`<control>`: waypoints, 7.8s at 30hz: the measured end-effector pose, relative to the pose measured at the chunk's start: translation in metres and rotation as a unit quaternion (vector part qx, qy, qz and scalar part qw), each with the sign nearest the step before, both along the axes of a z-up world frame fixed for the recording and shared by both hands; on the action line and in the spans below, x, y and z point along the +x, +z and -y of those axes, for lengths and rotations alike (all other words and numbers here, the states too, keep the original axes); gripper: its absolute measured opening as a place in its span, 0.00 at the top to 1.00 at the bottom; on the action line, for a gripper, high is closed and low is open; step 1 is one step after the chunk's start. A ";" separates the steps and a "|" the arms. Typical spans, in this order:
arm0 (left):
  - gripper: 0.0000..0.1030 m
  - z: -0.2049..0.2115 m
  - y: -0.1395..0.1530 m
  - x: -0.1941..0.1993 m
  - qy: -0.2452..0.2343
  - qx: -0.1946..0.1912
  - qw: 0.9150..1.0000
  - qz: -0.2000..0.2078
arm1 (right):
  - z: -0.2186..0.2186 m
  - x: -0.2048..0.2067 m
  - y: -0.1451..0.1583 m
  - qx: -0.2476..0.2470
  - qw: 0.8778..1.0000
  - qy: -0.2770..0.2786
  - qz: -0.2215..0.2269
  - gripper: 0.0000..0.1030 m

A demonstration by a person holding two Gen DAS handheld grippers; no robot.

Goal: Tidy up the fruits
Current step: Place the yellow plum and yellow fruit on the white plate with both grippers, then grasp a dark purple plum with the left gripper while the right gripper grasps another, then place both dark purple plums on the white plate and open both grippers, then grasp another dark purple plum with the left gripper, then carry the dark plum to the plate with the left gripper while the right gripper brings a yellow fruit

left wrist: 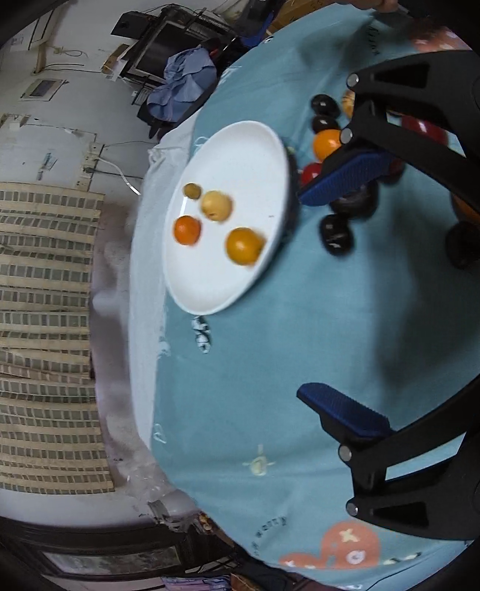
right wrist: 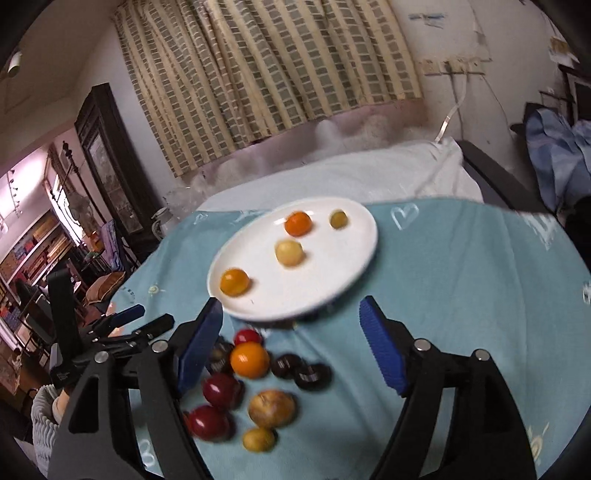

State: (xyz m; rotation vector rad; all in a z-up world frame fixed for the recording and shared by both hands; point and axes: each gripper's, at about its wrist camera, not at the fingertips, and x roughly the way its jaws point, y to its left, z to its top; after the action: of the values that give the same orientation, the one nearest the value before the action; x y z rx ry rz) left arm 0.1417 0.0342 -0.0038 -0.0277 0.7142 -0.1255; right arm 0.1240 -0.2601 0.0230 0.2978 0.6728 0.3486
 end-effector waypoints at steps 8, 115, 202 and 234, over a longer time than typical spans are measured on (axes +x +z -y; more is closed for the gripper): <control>0.05 0.021 -0.016 0.006 -0.035 0.029 0.999 -0.017 | 0.008 0.002 -0.016 0.013 0.999 -0.006 -0.042 0.25; 0.51 0.048 -0.011 0.145 -0.063 -0.035 0.995 -0.073 | -0.040 0.124 -0.039 -0.055 0.995 0.027 -0.084 0.65; 0.60 -0.002 -0.043 -0.016 -0.027 0.069 0.994 -0.075 | 0.005 -0.005 -0.008 0.024 0.999 0.014 -0.033 0.37; 0.74 -0.023 -0.048 -0.020 -0.020 -0.019 0.996 -0.086 | -0.086 -0.043 -0.067 -0.197 0.965 0.162 -0.064 0.73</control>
State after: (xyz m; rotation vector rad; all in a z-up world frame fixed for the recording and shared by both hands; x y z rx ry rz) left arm 0.1221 0.0576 -0.0515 -0.0615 0.8846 -0.1768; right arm 0.0813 -0.1741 -0.0436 -0.1754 0.9044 0.5000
